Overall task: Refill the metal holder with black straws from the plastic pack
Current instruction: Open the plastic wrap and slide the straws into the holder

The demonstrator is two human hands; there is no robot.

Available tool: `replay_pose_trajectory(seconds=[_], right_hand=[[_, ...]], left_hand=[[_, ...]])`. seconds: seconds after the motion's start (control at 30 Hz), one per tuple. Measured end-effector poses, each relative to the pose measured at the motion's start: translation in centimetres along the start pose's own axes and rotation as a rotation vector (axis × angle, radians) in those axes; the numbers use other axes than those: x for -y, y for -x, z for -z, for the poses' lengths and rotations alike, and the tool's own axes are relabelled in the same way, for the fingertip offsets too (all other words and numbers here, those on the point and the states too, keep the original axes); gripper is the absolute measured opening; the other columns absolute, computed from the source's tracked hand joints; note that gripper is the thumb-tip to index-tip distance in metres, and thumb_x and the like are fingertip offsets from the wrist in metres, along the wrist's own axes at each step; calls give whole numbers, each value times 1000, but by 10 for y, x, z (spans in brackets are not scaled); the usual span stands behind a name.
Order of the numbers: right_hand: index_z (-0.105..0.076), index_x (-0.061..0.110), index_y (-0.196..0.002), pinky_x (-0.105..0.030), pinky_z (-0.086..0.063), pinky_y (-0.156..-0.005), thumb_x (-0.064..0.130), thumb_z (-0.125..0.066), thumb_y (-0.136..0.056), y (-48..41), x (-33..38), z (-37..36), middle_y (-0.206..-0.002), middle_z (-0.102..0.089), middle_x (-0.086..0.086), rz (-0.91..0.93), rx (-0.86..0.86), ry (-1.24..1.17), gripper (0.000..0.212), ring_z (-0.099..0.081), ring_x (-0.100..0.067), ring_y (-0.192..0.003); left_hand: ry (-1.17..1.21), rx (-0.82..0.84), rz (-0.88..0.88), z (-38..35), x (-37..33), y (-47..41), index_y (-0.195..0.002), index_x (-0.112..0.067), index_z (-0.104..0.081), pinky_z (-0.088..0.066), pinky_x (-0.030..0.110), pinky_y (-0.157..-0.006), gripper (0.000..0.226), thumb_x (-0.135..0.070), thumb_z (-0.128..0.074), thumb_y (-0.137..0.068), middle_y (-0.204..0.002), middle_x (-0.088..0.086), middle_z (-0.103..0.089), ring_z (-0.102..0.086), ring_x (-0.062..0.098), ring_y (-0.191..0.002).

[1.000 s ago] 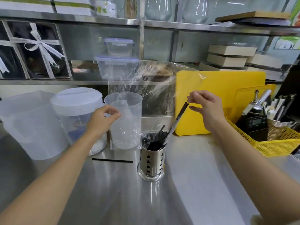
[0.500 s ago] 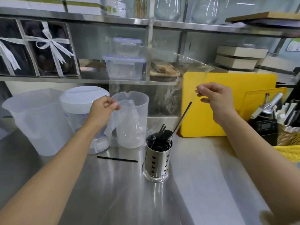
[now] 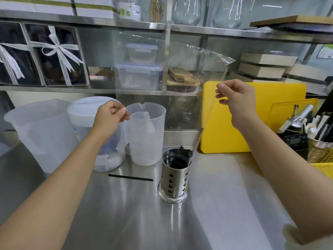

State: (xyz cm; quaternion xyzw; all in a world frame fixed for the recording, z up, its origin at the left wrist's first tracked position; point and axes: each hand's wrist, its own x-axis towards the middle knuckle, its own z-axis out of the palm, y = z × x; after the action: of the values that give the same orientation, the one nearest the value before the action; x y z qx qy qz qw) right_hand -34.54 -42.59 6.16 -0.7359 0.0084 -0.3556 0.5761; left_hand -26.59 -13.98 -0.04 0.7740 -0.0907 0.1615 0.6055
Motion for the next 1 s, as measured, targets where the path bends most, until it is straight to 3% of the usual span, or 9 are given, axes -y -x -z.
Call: replay_pose_trajectory(seconds=[0.17,0.33,0.83,1.0], right_hand=[[-61,22,-72,-22,-49,-63,14,-57,-89,-2,7,-5,-70,-61,5,-8,5,-18,19,-58,-7,-66],[-61,20,-72,-24,-48,-61,15,-58,-88,-8,18,-5,-68,-61,4,25,-2,-46,16,-59,-5,-61],[-62,22,-72,-18,-48,-57,16,-60,-87,-16,35,4,-65,-62,6,101,-11,-59,16,-59,-2,-58],[-62,20,-73,-18,-47,-56,15,-59,-87,-17,39,9,-68,-62,2,118,-37,-79,15,-58,-4,-58]], left_hand=[[131,40,-55,7,-9,3,-89,-28,-59,-48,26,-81,14,-16,-63,-85,-86,2,-69,-65,16,-83],[202,-13,-119,4,-26,-2,-79,-22,-60,-53,19,-75,16,-8,-59,-87,-63,-15,-72,-68,1,-68],[292,-85,-180,6,-50,-7,-80,-20,-59,-55,23,-75,17,-6,-56,-88,-60,-15,-71,-67,3,-64],[299,-56,-194,5,-60,-5,-79,-18,-57,-56,19,-60,16,-5,-55,-89,-59,-14,-70,-67,4,-57]])
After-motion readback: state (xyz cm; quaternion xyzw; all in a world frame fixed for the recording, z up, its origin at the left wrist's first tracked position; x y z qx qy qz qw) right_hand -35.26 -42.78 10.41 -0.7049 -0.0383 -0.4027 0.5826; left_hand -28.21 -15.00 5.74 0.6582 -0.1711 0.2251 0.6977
